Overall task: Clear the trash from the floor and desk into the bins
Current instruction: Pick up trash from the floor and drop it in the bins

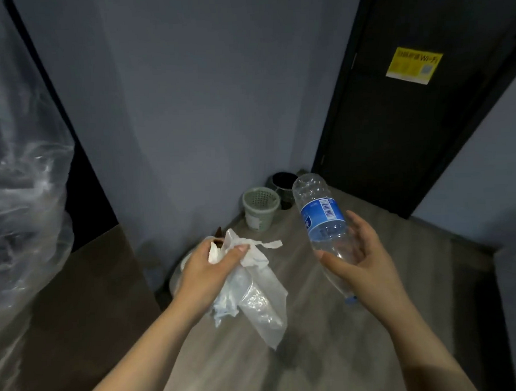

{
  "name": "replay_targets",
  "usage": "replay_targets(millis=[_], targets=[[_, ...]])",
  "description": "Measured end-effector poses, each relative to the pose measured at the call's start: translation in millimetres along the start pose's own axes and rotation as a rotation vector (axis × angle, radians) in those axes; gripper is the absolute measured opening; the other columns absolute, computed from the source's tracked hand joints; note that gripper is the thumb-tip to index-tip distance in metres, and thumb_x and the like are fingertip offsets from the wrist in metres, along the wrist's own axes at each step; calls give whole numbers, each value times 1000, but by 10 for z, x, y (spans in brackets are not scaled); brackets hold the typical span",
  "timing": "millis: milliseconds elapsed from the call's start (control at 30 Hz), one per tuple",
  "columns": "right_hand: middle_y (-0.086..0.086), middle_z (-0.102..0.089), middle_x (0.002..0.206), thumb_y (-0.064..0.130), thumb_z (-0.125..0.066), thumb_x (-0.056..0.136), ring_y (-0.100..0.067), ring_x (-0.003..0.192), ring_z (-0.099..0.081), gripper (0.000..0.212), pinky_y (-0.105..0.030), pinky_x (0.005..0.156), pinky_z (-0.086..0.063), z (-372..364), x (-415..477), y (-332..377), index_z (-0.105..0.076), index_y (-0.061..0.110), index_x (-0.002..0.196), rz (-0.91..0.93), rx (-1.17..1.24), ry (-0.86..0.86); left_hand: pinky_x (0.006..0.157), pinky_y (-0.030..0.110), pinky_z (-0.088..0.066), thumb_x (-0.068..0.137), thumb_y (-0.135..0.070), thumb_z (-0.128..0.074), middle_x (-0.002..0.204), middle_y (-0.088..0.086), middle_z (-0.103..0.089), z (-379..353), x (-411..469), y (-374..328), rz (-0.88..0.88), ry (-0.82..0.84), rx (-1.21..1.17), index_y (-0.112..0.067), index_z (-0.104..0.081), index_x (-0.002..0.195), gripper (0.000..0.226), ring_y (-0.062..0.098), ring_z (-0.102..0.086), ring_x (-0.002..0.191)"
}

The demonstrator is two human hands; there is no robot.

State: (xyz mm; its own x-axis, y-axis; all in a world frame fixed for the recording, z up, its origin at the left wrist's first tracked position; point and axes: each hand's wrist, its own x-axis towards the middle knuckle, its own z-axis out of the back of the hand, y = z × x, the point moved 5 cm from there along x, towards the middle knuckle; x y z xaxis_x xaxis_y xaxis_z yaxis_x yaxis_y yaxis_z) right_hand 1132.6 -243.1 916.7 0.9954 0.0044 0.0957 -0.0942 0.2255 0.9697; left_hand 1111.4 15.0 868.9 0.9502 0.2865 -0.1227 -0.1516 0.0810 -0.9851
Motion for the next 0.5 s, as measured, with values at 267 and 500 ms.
replay_targets(millis=[267,500], targets=[[23,-57,119,16,-77,76,6,100,-61,79,-14,68,-52,144,1190,-282,-36,38,139,-36,25,-44,63,30,-54,62,-61,-72,81,5,-74,-500,1249,-78,27,69,-35,-14,-69,89,55,20,-72,76],[22,-59,110,12,-78,74,13,93,-61,75,-17,77,-48,426,2656,-575,-41,32,137,-44,57,-101,75,43,-56,68,-54,-76,82,7,-73,-1159,2434,-328,43,19,6,-12,-67,88,47,24,-71,78]])
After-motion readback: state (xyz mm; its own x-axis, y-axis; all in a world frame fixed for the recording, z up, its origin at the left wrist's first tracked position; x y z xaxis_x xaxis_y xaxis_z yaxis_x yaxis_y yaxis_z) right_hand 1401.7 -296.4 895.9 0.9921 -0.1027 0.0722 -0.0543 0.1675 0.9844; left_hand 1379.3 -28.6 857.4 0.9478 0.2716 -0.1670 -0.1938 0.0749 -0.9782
